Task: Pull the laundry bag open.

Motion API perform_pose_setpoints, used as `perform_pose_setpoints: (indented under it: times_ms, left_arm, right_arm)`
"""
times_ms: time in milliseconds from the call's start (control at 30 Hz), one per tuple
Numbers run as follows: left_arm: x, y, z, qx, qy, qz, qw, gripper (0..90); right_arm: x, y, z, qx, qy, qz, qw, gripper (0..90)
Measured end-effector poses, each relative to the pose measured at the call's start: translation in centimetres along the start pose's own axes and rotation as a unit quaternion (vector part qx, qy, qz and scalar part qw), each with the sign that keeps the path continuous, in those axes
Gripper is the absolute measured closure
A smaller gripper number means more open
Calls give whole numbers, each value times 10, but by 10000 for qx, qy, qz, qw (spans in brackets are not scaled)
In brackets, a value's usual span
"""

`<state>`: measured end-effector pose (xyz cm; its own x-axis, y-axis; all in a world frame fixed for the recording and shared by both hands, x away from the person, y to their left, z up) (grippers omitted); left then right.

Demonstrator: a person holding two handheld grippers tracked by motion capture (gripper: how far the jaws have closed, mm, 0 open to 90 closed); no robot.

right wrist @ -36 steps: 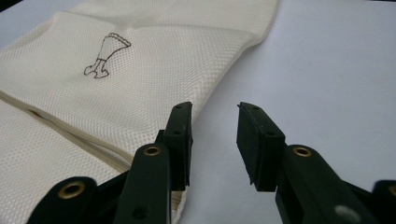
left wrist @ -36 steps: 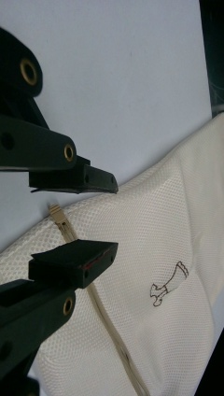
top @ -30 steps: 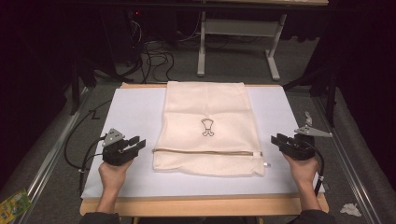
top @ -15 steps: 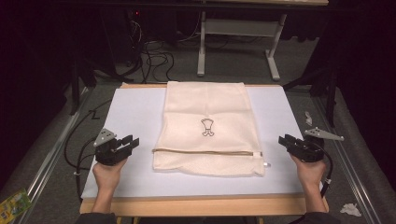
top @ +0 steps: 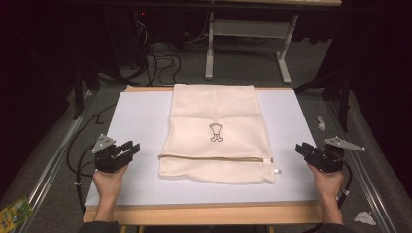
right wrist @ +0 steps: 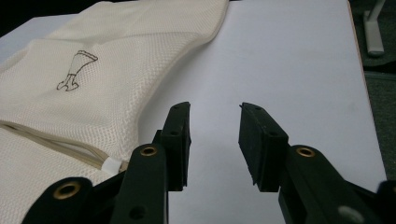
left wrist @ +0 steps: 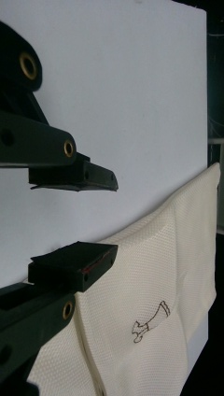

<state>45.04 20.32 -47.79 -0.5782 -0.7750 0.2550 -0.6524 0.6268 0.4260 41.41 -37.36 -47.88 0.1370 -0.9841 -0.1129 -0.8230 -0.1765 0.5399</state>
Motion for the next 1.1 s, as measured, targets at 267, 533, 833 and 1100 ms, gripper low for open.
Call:
perform_pose_setpoints:
  times_ms: [267,533,833,1100]
  left_arm:
    - [-8,0,4,18,97,-119,9999,611]
    - [-14,-4,9,-5,188,-189,9996,604]
    - [-18,-8,11,-51,212,-260,9994,594]
    - [-21,-15,17,-102,247,-328,9991,579]
  right_arm:
    - [6,-2,6,-26,-83,40,10000,640]
    - [10,-8,14,-99,-201,77,9997,636]
    - [12,-15,19,-162,-213,101,9996,634]
    - [13,-20,23,-209,-208,150,9995,621]
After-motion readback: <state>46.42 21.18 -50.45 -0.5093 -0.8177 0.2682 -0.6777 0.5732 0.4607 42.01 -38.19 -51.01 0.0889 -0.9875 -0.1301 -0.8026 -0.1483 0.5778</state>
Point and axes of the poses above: each handheld gripper's, and its own axes: y roughly backward along the jaws, z roughly out of its underside, x roughly to its right, the point moved 9 cm from there along -y, roughly forward along the jaws, and after that the axes turned 9 degrees about z, right-handed, at the moved point
